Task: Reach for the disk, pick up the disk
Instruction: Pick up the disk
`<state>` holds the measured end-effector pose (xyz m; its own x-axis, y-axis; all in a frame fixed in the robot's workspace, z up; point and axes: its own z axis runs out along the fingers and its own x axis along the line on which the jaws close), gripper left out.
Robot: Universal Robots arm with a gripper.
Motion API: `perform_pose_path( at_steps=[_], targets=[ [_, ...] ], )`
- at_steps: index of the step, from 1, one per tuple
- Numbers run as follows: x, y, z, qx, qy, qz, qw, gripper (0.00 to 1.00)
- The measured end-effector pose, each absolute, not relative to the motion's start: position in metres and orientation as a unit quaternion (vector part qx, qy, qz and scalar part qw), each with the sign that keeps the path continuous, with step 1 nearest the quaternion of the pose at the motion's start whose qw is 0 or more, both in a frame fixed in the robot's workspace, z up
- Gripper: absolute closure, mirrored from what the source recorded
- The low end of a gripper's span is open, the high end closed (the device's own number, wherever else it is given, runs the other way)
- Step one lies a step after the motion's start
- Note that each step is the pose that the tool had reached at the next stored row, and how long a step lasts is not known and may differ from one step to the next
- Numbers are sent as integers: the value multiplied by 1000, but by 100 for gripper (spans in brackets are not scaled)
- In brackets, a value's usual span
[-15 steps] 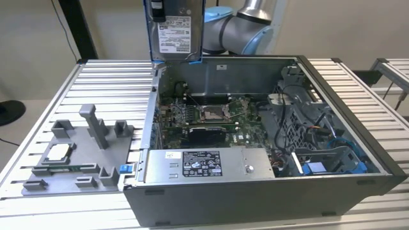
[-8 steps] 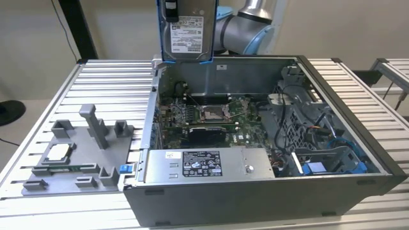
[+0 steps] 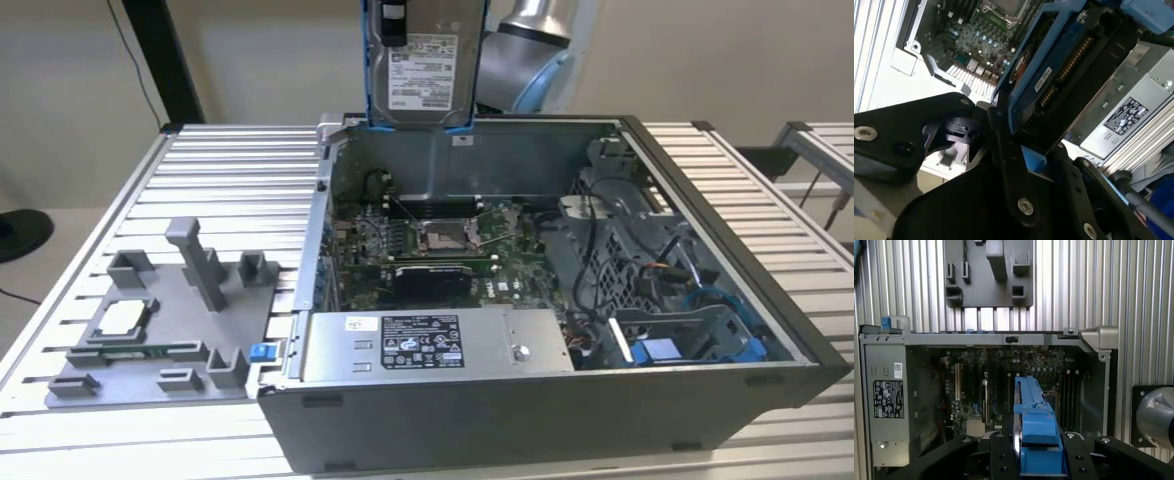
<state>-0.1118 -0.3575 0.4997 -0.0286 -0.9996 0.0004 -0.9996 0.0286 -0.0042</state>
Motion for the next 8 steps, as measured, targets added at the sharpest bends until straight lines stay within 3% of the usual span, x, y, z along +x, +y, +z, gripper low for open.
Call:
perform_pose_path(
  at_steps=[8],
  targets=[
    [-81, -358, 500, -697, 717, -2, 1, 100]
  ],
)
